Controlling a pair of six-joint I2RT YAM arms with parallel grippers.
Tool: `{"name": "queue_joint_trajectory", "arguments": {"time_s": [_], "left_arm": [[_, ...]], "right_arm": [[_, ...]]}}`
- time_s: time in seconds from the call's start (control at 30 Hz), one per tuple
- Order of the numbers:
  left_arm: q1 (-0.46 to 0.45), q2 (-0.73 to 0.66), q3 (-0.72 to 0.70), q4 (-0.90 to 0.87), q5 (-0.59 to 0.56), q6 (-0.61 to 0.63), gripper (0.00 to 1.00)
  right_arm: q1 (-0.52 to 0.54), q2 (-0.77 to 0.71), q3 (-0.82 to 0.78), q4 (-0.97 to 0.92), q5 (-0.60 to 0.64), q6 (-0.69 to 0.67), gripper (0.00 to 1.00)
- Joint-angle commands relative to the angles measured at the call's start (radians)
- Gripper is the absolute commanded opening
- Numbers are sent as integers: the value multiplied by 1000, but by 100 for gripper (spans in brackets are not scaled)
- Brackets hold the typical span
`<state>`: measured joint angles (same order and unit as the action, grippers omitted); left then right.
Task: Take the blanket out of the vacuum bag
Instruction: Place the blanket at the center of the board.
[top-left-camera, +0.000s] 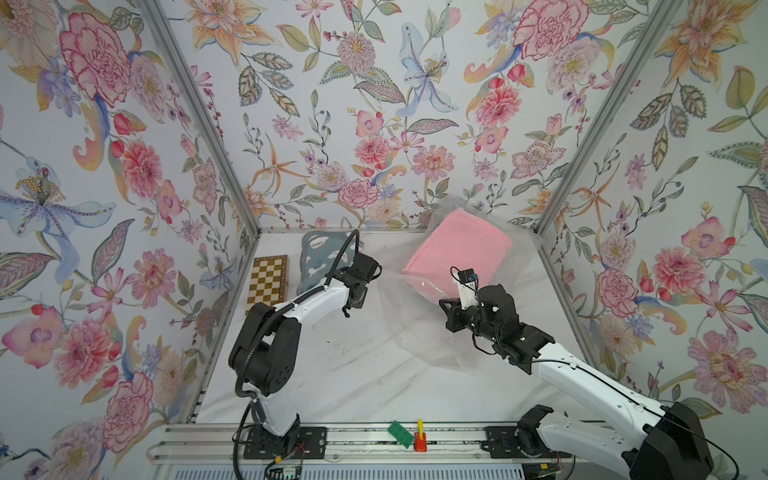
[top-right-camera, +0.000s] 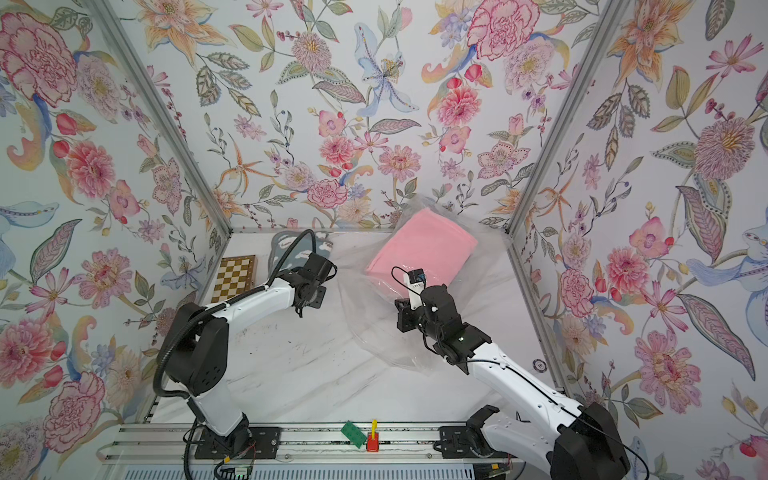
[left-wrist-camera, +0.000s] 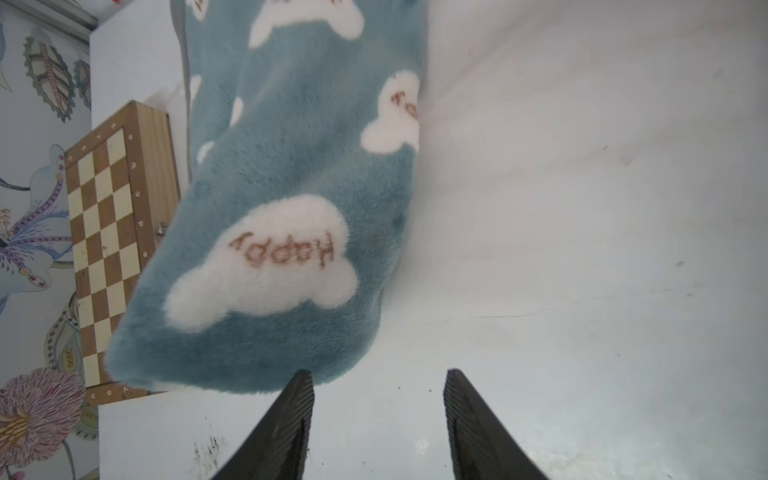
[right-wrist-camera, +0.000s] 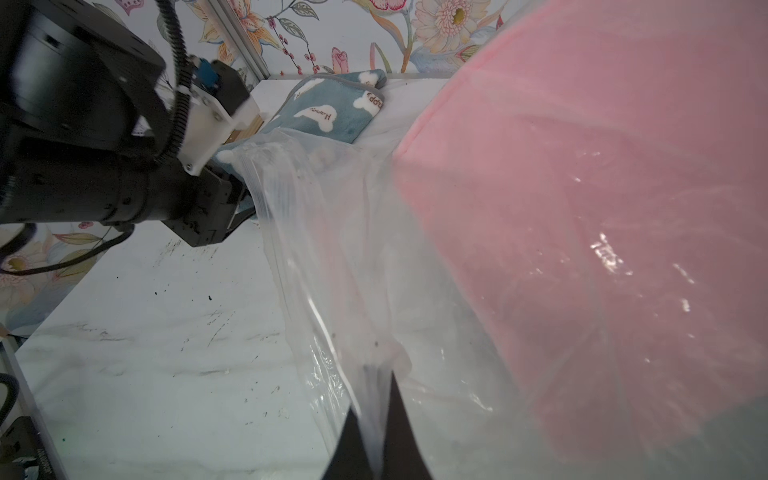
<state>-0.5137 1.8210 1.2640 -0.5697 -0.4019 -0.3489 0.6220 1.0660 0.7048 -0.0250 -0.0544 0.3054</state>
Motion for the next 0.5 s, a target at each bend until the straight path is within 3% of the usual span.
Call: {"name": "queue_joint_trajectory", "arguments": {"time_s": [0.0, 0.27, 0.47], "left_arm": [[0, 42, 31, -47, -80, 41, 53], [3, 170, 84, -21, -171, 85, 56], [22, 221, 99, 0, -184, 102, 52]], "right_arm": [[7, -37, -8, -18, 23, 20, 0], [7, -70, -15, -42, 43, 22, 0], [7, -81, -13, -47, 54, 22, 0]]}}
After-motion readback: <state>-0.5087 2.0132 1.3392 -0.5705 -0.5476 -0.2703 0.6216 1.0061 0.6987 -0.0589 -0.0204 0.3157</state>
